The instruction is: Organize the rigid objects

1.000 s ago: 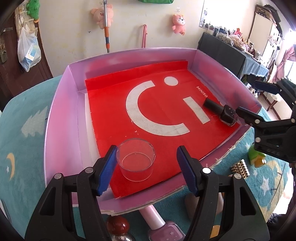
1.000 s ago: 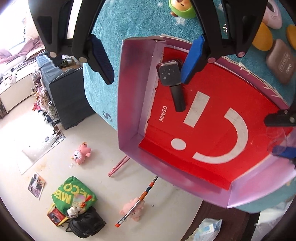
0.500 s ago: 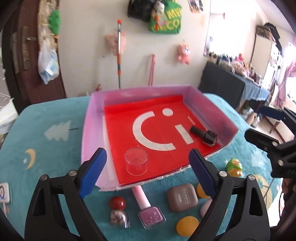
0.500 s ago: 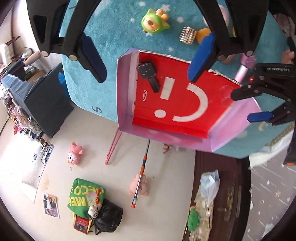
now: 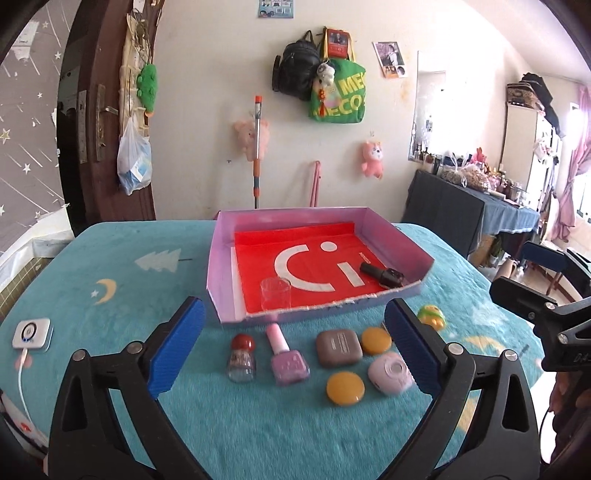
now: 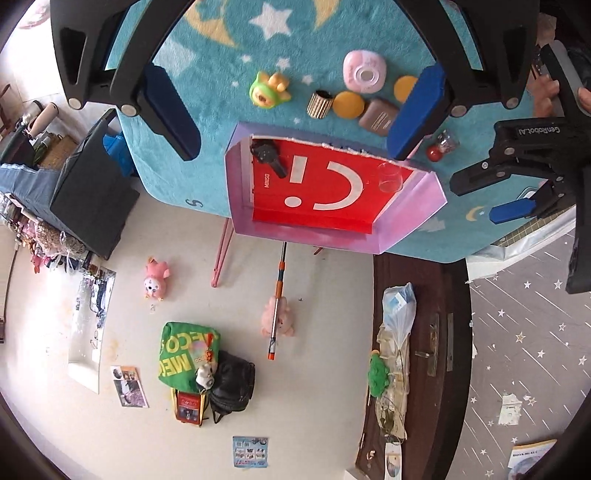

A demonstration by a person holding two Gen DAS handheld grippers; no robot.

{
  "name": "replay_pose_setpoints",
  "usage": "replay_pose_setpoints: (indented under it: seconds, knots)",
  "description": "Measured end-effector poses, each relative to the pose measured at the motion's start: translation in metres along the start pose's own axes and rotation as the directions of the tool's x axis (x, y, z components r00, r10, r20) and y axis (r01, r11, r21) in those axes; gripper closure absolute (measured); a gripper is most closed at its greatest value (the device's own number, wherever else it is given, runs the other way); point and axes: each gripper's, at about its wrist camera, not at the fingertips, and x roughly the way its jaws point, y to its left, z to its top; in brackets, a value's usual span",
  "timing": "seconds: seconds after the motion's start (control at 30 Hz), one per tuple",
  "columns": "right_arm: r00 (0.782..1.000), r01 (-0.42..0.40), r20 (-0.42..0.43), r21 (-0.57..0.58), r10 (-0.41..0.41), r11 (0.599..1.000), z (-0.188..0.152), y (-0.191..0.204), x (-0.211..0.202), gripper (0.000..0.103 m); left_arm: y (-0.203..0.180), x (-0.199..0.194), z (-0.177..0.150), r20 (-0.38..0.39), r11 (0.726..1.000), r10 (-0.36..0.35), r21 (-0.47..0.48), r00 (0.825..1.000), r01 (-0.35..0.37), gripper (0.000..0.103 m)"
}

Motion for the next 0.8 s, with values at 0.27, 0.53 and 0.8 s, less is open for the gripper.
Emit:
replay_pose_setpoints:
  seconds: [0.27, 0.53, 0.8]
  knots:
    - [1.000, 0.012, 0.014, 0.068, -0.013, 0.998, -0.058, 0.011, -0.017, 0.000, -0.005, -0.011, -0.055, -0.023, 1.000, 0.019, -0.014, 1.000, -0.019, 0.004]
    - [0.998, 0.051, -0.035, 0.129, -0.047, 0.990, -0.112, 0.013, 0.005, 0.000, -0.008, 0.009, -0.098, -0.069, 0.998, 0.043, -0.032, 0.997, -0.046, 0.004]
    - [0.995, 0.075, -0.076, 0.162, -0.064, 0.984, -0.138, 0.008, 0.025, 0.000, -0.013, 0.024, -0.111, -0.098, 0.998, 0.048, -0.031, 0.994, -0.051, 0.004]
